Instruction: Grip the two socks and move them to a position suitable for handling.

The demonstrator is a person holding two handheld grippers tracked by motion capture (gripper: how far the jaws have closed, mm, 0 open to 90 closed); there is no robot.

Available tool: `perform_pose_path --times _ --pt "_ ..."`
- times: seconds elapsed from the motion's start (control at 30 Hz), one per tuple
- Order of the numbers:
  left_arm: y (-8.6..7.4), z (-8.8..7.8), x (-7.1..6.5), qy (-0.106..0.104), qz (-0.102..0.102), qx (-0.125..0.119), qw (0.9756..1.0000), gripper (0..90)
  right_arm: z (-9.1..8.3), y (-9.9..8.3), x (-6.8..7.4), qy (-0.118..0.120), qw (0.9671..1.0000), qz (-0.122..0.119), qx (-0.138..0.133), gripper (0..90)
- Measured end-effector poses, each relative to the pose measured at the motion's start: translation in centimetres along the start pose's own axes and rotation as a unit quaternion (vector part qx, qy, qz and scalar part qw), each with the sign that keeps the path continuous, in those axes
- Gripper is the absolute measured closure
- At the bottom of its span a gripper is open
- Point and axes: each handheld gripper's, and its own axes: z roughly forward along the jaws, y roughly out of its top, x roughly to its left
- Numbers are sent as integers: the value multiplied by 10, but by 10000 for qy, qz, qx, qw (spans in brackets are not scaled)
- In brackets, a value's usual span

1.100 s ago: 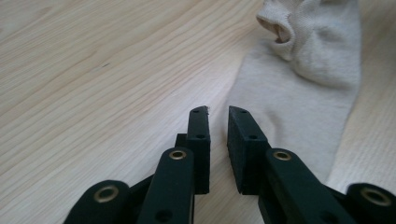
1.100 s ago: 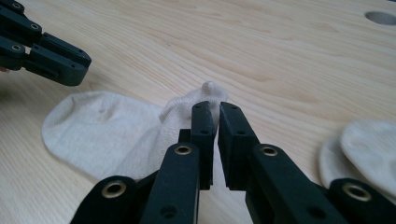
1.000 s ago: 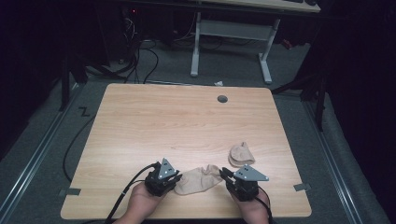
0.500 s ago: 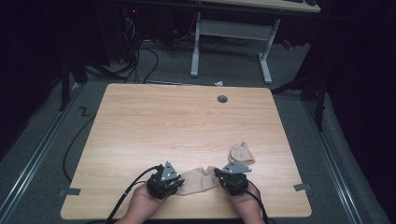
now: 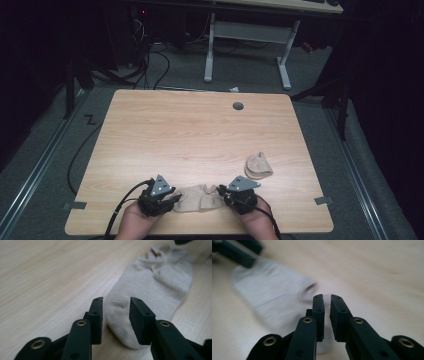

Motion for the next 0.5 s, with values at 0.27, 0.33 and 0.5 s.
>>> perform_pose_path --times 0.27,0.33,0.5 --pt "-15 -39 44 420 -502 -479 9967 579 -34 -6 -97 -1812 9801 765 -259 891" --pt "-18 -43 51 487 -608 -511 9957 577 -35 -9 -104 -1907 9781 806 -211 898" --pt "-28 -47 68 537 -1017 -521 9920 548 -31 -26 -127 -1839 9771 1035 260 899"
